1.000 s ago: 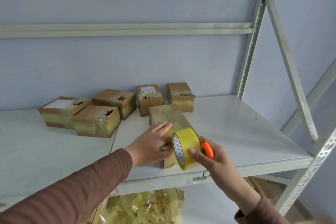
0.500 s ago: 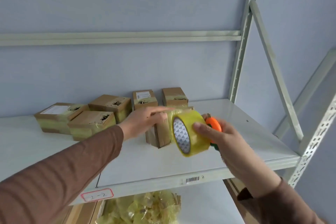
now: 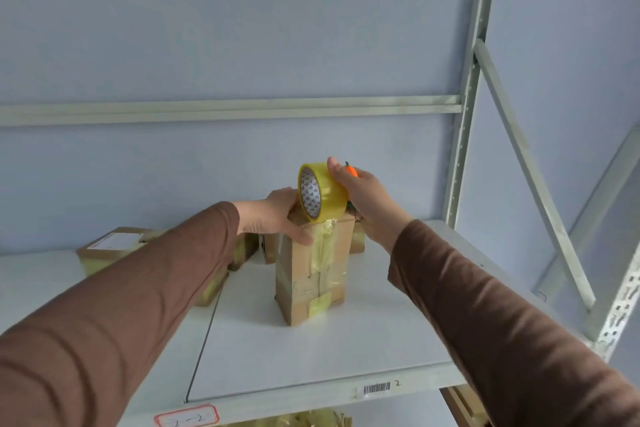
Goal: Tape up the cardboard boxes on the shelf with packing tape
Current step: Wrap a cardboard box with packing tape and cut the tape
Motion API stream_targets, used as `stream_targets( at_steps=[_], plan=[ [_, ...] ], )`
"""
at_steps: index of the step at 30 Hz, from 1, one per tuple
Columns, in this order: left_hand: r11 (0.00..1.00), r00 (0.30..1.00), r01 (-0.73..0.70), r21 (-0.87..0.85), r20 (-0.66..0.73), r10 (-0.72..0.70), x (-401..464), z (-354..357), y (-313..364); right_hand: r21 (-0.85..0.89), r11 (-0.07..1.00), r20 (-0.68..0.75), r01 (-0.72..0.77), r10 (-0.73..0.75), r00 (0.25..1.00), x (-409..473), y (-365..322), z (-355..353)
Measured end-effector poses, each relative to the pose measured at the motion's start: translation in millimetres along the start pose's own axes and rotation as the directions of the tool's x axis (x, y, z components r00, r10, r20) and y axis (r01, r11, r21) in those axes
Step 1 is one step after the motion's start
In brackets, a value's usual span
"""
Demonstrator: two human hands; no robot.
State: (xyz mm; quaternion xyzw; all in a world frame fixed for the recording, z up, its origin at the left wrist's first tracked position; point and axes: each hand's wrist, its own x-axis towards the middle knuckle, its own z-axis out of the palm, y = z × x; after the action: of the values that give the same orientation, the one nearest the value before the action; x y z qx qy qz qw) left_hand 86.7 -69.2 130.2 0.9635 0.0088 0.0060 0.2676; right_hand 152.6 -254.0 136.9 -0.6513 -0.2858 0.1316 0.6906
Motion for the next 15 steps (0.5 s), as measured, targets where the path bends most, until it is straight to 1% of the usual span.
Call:
stream_targets(
  at_steps=[1,2,3,5,7,9,10,12,15],
  plan=[
    [0.999,0.998,0.007,0.051,-0.064,-0.004,2.2,1.1,-3.3,0.002,1.000,0.036,0.020,-0.020,0.999,-0.9,8.2,0.3],
    [0.999,0.993,0.003,0.051,-0.116,0.003,4.2,2.3,-6.5,-0.004,0.999,0.067,0.044,-0.044,0.997,-2.4,16.4,0.2],
    [1.000,0.990,-0.020,0.016,-0.142,0.022,6.6,3.1,-10.8,-0.003,0.997,0.088,0.071,-0.071,0.994,-4.0,22.6,-0.3],
    [0.997,0.990,-0.068,-0.038,-0.124,0.063,9.7,2.1,-18.3,0.021,0.992,0.091,0.124,-0.125,0.988,-5.7,29.2,-3.8],
    [0.998,0.995,-0.063,-0.009,-0.080,0.062,12.6,-0.6,-25.2,0.088,0.986,0.047,0.141,-0.146,0.988,-12.1,31.8,-9.6],
    [1.000,0.997,-0.004,0.000,-0.080,0.004,14.8,-6.5,-36.0,0.150,0.985,0.020,0.081,-0.085,0.996,-26.3,43.1,-12.4],
    [0.999,0.996,0.021,0.029,-0.085,-0.018,14.8,-8.8,-41.2,0.132,0.990,0.020,0.041,-0.044,0.999,-35.7,55.5,-11.7],
    [0.994,0.997,0.027,0.108,-0.080,-0.018,16.7,-10.7,-48.5,0.056,0.996,0.003,-0.067,0.066,0.998,-52.2,90.7,-9.4],
    [0.992,0.996,-0.005,0.127,-0.090,0.016,22.6,-6.7,-52.3,0.069,0.966,0.006,-0.248,0.248,0.969,-63.5,134.7,-8.3]
  ],
)
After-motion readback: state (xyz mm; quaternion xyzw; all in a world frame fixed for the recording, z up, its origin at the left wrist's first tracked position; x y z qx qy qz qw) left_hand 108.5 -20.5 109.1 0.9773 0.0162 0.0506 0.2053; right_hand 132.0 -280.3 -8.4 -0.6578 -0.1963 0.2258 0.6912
